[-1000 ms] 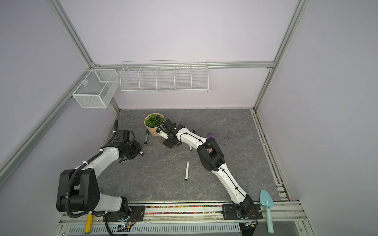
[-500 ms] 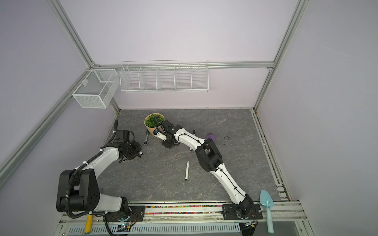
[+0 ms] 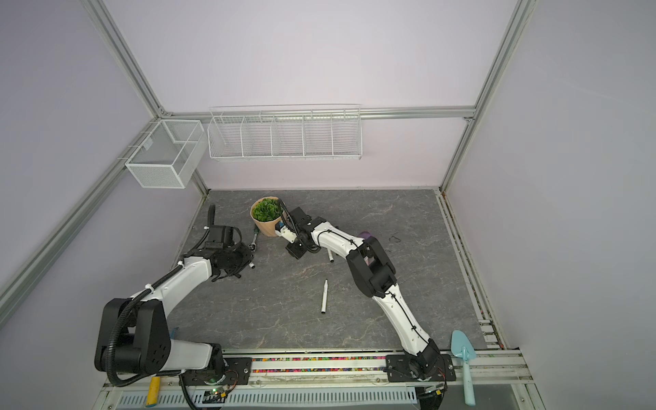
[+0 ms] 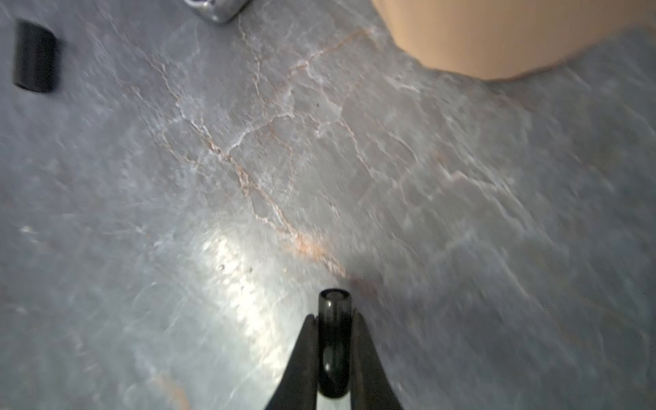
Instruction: Insert the pens into the pen caps
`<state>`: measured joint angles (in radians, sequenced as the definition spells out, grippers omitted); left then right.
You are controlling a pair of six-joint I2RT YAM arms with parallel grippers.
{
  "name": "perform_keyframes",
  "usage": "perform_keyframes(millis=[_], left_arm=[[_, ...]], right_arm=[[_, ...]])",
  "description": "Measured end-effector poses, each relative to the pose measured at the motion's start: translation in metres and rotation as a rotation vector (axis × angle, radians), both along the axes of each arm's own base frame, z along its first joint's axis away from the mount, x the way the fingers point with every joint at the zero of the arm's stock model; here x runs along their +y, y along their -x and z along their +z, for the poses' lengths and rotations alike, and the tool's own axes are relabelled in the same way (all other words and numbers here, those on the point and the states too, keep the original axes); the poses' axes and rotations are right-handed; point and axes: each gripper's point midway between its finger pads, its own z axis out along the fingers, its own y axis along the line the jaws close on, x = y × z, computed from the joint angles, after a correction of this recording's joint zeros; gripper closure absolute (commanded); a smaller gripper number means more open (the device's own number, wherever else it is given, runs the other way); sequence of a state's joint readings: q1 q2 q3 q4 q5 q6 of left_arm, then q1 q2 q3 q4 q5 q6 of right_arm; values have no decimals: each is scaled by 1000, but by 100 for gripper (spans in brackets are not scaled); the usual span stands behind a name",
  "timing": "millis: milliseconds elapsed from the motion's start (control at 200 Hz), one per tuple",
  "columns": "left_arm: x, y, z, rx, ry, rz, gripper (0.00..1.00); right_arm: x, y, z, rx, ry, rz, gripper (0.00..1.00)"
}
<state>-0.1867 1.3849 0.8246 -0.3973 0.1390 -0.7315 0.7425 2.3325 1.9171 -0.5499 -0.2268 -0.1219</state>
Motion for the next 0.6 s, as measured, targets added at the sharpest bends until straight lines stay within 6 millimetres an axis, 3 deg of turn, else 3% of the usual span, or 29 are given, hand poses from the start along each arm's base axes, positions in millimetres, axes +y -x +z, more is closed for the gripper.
perform_keyframes(millis=[100,275,345,475,600], left_arm=[[-38,2,12,-79,-6,-159,100],[-108,20,27,-203,5,-465,100],[-130,29,32,-247,23,-558,100],[-148,37,38,-302,49,-641,100],[-159,39,46,-357,72,-686,100]], right_arm=[[-24,-3,49,4,-128,-105,91],[-82,-9,172,-64,-476,-312,90],[-101,-5,206,-82,-593,-363,89],[-104,13,231,-54,-720,-372,89],[-97,26,225,8,-765,-370,89]])
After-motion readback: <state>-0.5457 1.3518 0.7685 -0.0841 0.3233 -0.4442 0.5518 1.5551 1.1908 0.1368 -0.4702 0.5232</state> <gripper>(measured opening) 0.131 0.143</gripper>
